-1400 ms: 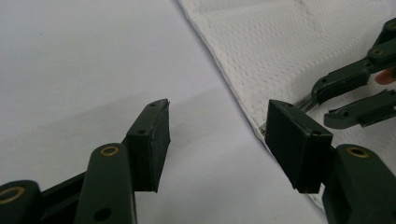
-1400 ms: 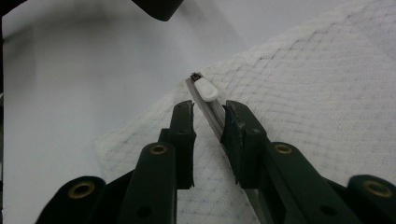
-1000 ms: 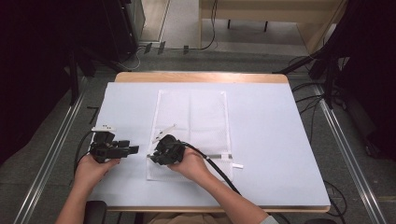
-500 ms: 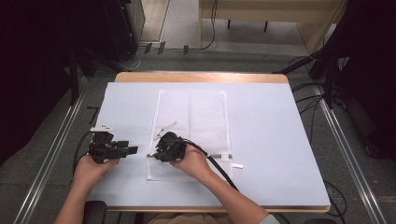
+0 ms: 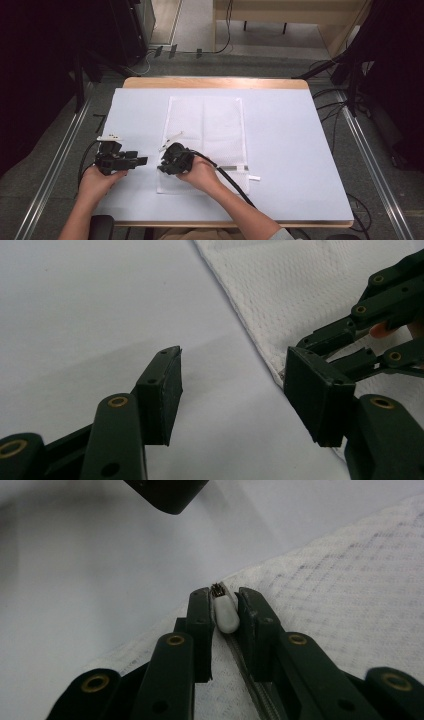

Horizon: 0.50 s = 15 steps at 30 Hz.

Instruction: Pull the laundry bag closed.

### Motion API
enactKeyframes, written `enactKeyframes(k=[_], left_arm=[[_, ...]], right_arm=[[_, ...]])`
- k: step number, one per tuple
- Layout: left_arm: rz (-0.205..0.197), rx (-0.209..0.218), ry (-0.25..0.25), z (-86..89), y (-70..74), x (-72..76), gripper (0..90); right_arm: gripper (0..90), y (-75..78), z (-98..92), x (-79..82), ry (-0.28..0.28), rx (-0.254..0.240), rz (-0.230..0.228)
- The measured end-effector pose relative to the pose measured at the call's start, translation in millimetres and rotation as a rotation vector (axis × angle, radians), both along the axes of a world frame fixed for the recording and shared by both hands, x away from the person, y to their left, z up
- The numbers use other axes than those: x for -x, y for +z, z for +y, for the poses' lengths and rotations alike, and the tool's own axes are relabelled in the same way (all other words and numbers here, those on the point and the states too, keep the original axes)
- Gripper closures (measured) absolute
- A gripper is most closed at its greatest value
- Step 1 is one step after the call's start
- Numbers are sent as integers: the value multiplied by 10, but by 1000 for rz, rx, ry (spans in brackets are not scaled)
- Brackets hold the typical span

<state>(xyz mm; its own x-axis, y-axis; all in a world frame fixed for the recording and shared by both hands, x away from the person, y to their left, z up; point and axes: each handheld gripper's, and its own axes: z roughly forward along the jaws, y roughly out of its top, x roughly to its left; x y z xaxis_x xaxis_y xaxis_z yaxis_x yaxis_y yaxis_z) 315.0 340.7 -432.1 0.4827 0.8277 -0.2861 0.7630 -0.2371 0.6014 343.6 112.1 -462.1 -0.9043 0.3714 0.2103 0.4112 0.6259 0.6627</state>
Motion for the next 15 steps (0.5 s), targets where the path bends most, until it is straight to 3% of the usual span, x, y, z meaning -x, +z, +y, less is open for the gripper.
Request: enactKeyframes(k=[8, 15], left_arm=[[4, 3, 1, 5, -2, -3, 405], [5, 5, 0, 6, -2, -2, 404]], right_arm=[[823, 2, 73, -42, 9, 4, 17], [794, -10, 118, -61, 26, -10, 6]])
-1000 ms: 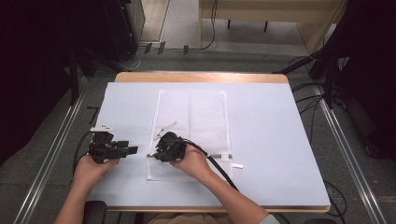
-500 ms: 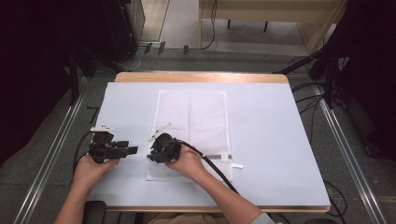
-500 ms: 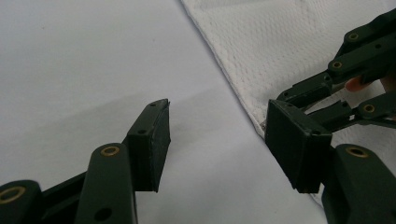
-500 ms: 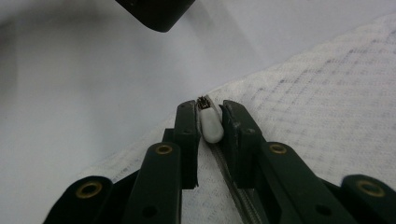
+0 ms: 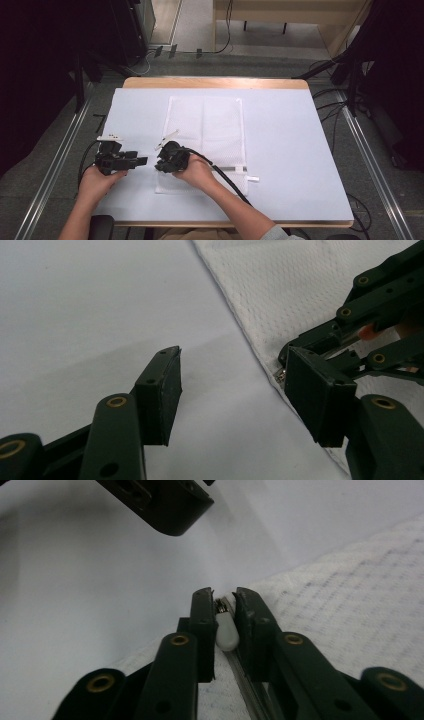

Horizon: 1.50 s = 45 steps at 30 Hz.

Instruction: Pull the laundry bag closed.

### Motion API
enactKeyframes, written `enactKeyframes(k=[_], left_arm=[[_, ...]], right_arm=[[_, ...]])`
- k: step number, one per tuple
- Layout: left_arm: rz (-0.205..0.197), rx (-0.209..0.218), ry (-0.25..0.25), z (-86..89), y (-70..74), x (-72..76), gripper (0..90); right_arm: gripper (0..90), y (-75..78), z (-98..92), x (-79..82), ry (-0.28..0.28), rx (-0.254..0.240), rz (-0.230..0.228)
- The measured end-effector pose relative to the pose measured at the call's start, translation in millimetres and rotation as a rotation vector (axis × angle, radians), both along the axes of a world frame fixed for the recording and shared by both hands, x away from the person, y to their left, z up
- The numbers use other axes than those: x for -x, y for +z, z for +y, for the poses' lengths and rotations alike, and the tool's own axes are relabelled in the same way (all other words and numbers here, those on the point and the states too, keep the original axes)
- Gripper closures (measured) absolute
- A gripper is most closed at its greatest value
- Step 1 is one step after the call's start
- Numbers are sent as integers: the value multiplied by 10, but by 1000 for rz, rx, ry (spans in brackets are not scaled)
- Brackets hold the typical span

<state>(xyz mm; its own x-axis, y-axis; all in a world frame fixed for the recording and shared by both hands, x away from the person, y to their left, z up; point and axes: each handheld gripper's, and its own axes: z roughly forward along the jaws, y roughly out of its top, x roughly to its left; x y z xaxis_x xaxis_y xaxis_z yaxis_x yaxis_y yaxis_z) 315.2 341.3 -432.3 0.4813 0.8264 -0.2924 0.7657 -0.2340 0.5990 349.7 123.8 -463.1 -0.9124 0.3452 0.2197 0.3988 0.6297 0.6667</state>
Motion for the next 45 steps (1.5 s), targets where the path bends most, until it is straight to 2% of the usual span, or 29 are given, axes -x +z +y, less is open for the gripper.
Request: enactKeyframes(k=[5, 6, 9, 14, 21, 23, 25, 29, 33, 36, 37, 39, 40, 41, 45], left_arm=[[1, 15, 11, 22, 5, 2, 405], [0, 22, 12, 31, 5, 3, 405], [1, 23, 9, 38, 9, 8, 417], [3, 22, -9, 28, 8, 11, 426], [-3, 27, -43, 4, 13, 22, 436], [2, 36, -63, -4, 17, 25, 441], [-1, 43, -79, -15, 19, 29, 452], [10, 64, -130, -66, 25, 36, 461], [33, 76, -176, -117, 20, 37, 482], [55, 86, -214, -194, 2, 31, 494], [55, 86, -214, -194, 2, 31, 498], [83, 83, -239, -265, -21, 22, 514], [83, 83, -239, -265, -21, 22, 533], [102, 83, -252, -303, -42, 11, 551], [131, 89, -263, -326, -60, -17, 620]], right_arm=[[829, -12, 5, -33, -1, -10, 18], [834, -11, 7, -27, 3, -5, 2], [847, -2, 4, -6, -1, 2, -3], [852, 24, -15, 14, 24, 12, -23], [853, 95, -69, 11, 35, -1, -46], [853, 107, -90, 1, 32, 2, -52], [853, 146, -112, -14, 10, -15, -57], [852, 203, -140, -18, 10, -39, -67], [852, 244, -163, -14, 1, -32, -93], [852, 270, -186, -26, 0, -61, -76], [852, 270, -186, -26, 0, -61, -76], [852, 313, -193, -5, 8, -80, -90], [852, 313, -193, -5, 8, -80, -90], [852, 322, -203, -9, 12, -77, -90], [852, 321, -205, 3, 19, -74, -75]])
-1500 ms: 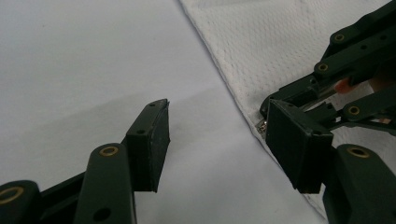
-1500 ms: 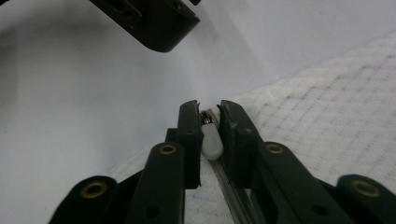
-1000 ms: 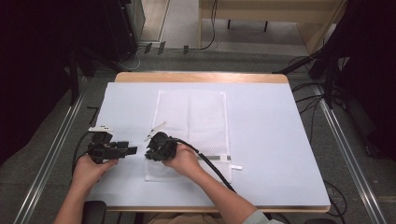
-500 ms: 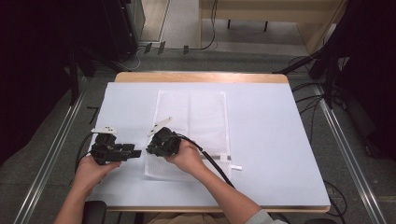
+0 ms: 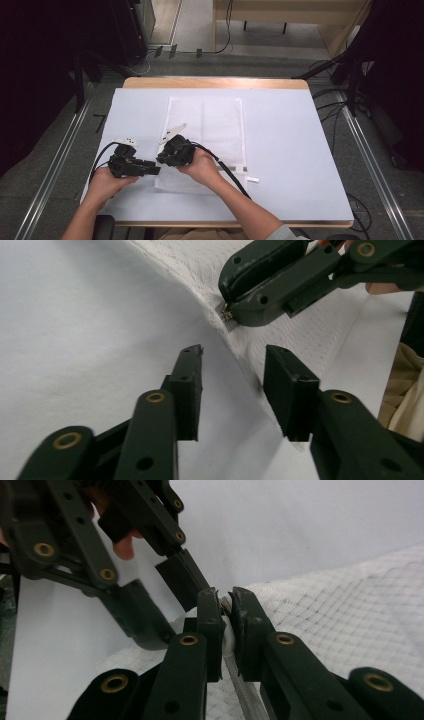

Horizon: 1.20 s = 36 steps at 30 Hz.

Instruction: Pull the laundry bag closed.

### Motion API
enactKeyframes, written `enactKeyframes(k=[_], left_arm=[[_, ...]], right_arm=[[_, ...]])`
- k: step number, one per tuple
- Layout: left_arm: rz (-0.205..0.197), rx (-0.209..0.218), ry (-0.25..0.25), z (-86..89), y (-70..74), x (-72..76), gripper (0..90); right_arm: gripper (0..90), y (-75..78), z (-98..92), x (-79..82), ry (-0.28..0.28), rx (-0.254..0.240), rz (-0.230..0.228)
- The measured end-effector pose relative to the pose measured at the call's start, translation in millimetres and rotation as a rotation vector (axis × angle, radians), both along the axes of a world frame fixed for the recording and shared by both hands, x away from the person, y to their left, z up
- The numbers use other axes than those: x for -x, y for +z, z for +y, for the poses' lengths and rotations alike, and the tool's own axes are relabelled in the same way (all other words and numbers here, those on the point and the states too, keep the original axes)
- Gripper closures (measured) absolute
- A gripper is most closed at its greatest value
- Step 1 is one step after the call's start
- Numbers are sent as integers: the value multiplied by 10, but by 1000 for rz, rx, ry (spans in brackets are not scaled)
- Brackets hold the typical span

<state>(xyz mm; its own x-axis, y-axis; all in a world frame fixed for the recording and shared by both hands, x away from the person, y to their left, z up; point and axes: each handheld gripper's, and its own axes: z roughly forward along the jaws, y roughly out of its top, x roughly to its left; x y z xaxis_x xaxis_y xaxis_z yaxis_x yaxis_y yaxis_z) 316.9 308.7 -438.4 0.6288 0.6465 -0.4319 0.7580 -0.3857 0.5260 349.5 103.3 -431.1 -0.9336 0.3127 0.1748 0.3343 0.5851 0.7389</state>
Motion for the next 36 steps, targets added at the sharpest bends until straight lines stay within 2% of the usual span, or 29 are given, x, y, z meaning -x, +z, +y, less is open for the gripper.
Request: enactKeyframes(k=[3, 5, 11, 20, 26, 28, 34, 36], left_arm=[[4, -9, -6, -13, -12, -8, 658], [-9, -13, -9, -9, -8, -13, 673], [-12, -7, -14, -10, -14, -28, 732], [-44, -48, -64, -82, -19, -14, 796], [-47, -67, -83, -96, -16, -7, 866], [-47, -83, -85, -106, -14, -1, 870], [-30, -93, -89, -107, -21, 1, 878], [-26, -98, -88, -106, -18, 1, 880]], right_arm=[[852, 6, 4, 13, 9, 1, -4], [852, 6, 3, 14, 12, 1, -4], [852, 8, 8, 28, 31, 3, -10], [852, 15, 8, 46, 61, 5, -13], [852, 6, 11, 53, 80, 11, -9], [852, -2, 11, 52, 82, 12, -7], [852, -47, 3, 53, 96, 18, 0], [853, -71, -7, 54, 101, 13, -12]])
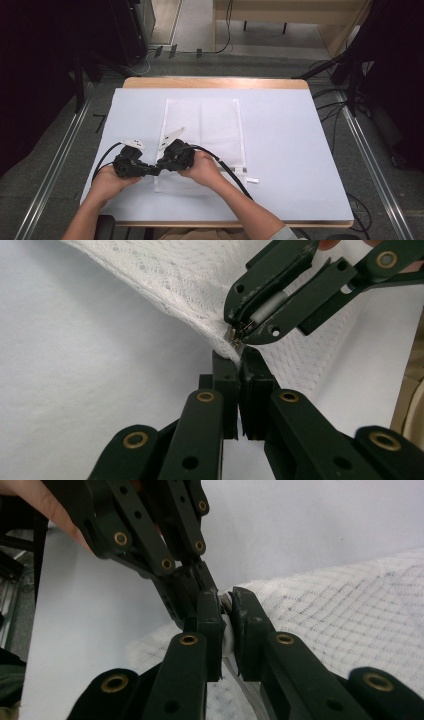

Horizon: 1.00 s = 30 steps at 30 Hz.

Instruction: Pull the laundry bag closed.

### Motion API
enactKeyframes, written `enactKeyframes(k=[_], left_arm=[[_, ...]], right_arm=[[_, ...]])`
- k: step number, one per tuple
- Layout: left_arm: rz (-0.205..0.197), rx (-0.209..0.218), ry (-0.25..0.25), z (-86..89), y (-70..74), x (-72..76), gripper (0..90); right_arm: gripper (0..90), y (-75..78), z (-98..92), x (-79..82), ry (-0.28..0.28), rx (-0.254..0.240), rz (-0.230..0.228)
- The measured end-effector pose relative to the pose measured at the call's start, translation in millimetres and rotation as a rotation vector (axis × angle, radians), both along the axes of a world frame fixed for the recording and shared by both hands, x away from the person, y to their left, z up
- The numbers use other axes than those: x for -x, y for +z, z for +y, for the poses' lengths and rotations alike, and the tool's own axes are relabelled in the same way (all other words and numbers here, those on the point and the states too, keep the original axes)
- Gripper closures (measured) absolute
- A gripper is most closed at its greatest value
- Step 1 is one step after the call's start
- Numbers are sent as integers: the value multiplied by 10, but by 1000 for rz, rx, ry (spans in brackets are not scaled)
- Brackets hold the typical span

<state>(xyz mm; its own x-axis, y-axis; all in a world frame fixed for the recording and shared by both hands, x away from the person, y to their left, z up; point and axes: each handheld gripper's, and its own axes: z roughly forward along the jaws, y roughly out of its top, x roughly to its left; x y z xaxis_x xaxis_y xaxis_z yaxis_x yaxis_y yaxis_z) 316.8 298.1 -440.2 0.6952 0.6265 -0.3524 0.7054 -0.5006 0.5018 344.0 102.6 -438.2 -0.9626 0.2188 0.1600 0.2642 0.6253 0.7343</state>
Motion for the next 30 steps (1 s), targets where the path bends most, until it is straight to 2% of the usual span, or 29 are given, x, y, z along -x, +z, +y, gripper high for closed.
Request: enactKeyframes(k=[3, 5, 6, 7, 13, 15, 18, 22, 24, 30], left_arm=[[1, -4, 3, -1, 0, 1, 882], [18, 3, 2, 3, -5, -4, 882], [18, 3, 4, 3, -7, -4, 882], [18, 5, 0, 5, -5, -4, 883], [13, 19, 4, 37, 0, -13, 885], [19, 4, 2, 31, -8, -20, 884], [13, -8, 1, 22, -14, -10, 884], [8, -4, -5, 23, -7, -4, 884], [4, -7, -6, 22, -3, 1, 885], [-22, -16, -17, 4, 25, 23, 888]], right_arm=[[853, -35, -27, 7, 1, -13, 3], [854, -59, -45, 15, 1, -23, -2], [855, -67, -54, 17, 9, -22, 0], [856, -73, -67, 32, 13, -18, -19], [881, -57, -91, 51, 11, -22, -27], [882, -61, -77, 55, 12, -15, -45], [882, -83, -73, 53, 9, -12, -24], [885, -60, -75, 84, 20, 3, -60], [885, -51, -72, 91, 10, 11, -48], [886, -57, -121, 74, -10, -4, -18]])
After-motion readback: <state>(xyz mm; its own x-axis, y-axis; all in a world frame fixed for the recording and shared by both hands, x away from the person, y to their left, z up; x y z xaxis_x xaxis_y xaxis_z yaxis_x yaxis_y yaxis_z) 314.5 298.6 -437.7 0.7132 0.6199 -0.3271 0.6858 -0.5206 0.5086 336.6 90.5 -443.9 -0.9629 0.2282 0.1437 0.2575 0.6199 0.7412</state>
